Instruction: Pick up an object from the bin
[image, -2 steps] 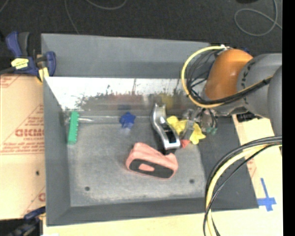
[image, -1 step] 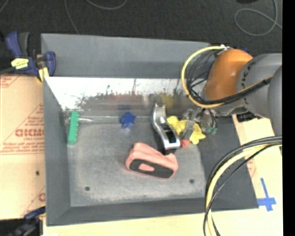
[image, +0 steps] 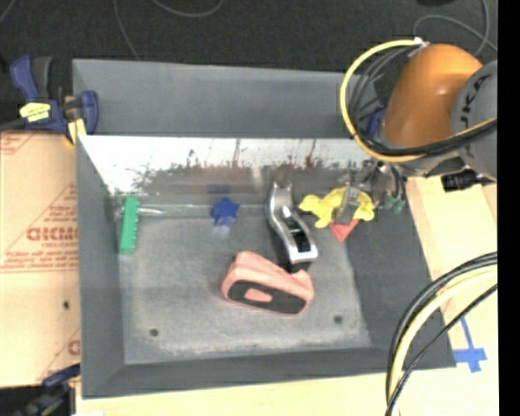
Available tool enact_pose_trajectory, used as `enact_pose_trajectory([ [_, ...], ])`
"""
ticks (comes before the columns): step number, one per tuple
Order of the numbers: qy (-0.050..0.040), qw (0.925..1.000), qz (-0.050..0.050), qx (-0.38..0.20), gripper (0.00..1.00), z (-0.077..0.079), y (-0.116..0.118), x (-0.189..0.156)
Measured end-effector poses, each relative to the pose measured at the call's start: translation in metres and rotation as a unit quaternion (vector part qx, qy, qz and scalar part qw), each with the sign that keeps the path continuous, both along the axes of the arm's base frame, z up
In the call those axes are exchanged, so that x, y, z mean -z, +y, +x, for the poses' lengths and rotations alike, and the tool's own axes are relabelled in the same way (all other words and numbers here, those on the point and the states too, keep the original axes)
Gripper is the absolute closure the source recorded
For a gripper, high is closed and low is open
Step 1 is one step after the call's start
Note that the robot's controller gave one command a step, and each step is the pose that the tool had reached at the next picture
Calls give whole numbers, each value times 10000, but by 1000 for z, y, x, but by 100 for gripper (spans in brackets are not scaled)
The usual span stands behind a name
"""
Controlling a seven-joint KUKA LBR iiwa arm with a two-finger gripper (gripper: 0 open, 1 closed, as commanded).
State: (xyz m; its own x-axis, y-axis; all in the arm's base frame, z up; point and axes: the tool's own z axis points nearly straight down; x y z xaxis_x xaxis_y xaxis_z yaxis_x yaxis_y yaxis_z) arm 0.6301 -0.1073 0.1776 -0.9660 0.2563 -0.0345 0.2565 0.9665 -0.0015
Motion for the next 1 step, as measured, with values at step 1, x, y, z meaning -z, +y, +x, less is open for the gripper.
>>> enact_pose_trajectory([
  [1, 1, 10000, -3, -3, 100, 0, 0, 0],
])
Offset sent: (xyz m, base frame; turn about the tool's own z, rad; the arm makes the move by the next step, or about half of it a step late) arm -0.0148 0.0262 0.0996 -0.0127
